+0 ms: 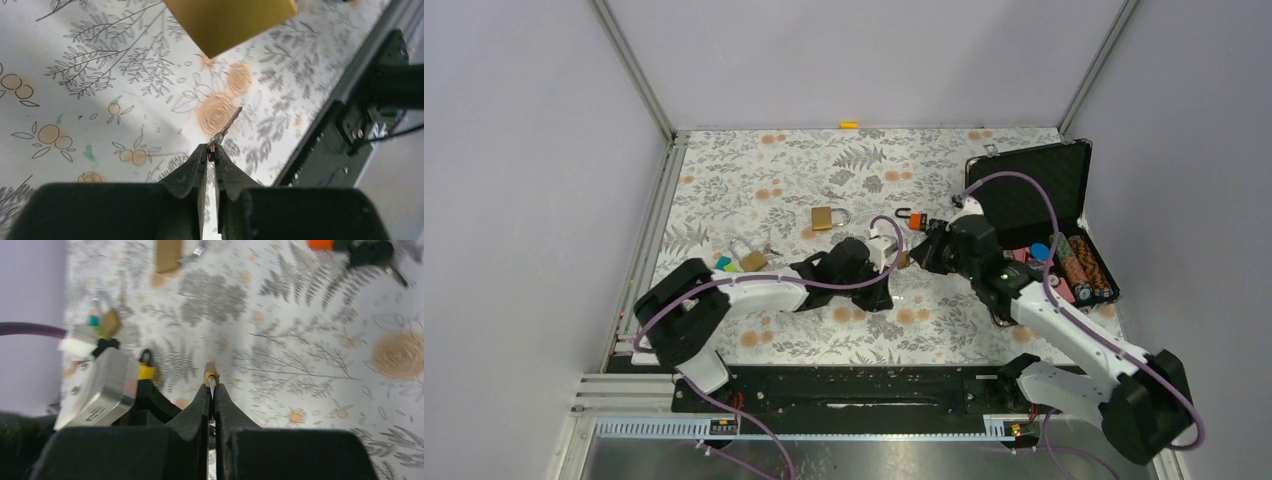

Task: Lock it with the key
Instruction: Place the lock at the center of the board.

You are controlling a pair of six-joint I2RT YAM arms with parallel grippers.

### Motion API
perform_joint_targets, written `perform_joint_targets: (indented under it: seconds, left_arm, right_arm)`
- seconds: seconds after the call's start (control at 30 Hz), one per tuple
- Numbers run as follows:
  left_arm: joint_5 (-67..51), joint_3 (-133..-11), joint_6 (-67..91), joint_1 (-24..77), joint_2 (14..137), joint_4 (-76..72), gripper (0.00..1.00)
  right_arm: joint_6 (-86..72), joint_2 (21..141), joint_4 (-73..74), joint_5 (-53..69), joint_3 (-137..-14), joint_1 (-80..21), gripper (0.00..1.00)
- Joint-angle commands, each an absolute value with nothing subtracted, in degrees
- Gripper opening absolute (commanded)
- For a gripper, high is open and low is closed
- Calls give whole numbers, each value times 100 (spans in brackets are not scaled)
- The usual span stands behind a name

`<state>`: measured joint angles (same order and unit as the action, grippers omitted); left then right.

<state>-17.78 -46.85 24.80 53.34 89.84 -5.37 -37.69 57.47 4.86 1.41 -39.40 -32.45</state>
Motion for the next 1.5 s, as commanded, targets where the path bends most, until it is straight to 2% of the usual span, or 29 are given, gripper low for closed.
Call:
perform_joint_targets:
  seconds: [0.0, 0.13, 0.43, 0.57, 0.63, 0.8, 1.0, 1.1, 1.27, 1.47]
  left_arm:
    - [-1191, -4711, 3122, 5362, 9477, -1754, 11]
    - [-1045, -4576, 3578, 5381, 9818, -2240, 15]
    - [-808, -4322, 3815, 5379, 9999, -2457, 13]
    - [-528, -4175, 3684, 5381, 9558, -2182, 21]
    - [-318, -4110, 3605, 5379, 9268, -2009, 29]
    - [265, -3883, 3466, 5379, 8453, -1733, 39]
    - [718, -3867, 3213, 5384, 7584, -1200, 46]
    - [958, -3863, 3173, 5381, 7228, -953, 54]
    - [1093, -3736, 3188, 5379, 6706, -834, 63]
    - [1146, -3589, 3225, 5381, 6314, -733, 73]
  right_arm:
    - [-4032, 6480, -104, -450, -3839, -3157, 0]
    - [-4181, 7142, -543, -280, -3690, -3129, 0]
    - [-4586, 8104, -1094, 195, -3435, -3098, 0]
    - [-4905, 8252, -779, 71, -3478, -3094, 1]
    - [-5127, 8320, -553, 106, -3461, -3093, 9]
    - [-5552, 8099, -304, -265, -3121, -3094, 26]
    - [-5448, 7385, 493, -1075, -3171, -3093, 60]
    - [-4931, 7109, 756, -1730, -3437, -3093, 72]
    - [-3002, 7603, 1153, -1828, -4735, -3080, 80]
    - [-848, 9126, 2171, -1625, -6532, -3085, 81]
